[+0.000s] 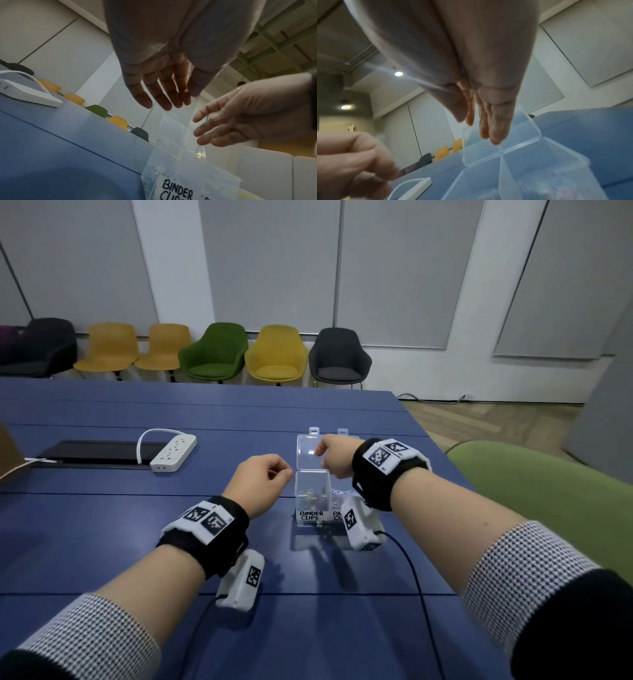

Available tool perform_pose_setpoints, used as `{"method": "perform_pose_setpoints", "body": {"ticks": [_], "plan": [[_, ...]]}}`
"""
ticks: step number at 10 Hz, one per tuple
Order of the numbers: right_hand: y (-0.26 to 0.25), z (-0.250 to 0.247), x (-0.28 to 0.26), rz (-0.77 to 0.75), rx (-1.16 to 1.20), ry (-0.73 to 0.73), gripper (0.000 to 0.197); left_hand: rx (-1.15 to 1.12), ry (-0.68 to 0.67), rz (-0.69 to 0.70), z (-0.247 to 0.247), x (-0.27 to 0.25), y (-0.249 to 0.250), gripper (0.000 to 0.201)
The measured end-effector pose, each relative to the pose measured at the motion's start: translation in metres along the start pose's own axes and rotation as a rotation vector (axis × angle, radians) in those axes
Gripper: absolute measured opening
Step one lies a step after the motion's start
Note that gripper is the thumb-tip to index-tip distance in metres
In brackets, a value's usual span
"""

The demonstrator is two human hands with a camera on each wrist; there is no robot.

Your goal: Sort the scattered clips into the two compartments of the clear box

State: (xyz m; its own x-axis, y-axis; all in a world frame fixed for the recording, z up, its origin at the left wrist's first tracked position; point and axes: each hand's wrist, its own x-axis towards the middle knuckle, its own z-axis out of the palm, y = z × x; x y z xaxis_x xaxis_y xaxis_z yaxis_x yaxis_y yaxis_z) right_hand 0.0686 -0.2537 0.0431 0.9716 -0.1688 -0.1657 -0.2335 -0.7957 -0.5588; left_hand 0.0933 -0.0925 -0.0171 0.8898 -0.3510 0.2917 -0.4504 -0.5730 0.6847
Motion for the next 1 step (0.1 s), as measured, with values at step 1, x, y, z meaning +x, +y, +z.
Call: {"method": "perform_pose_setpoints", "body": {"ticks": [1], "plan": [[0.0236,-0.0014,-0.0066,-0.049,0.036,0.11,0.025,-0.161,0.014,-0.035,-0.0104,-0.0171,-0.0075,0.014]]}}
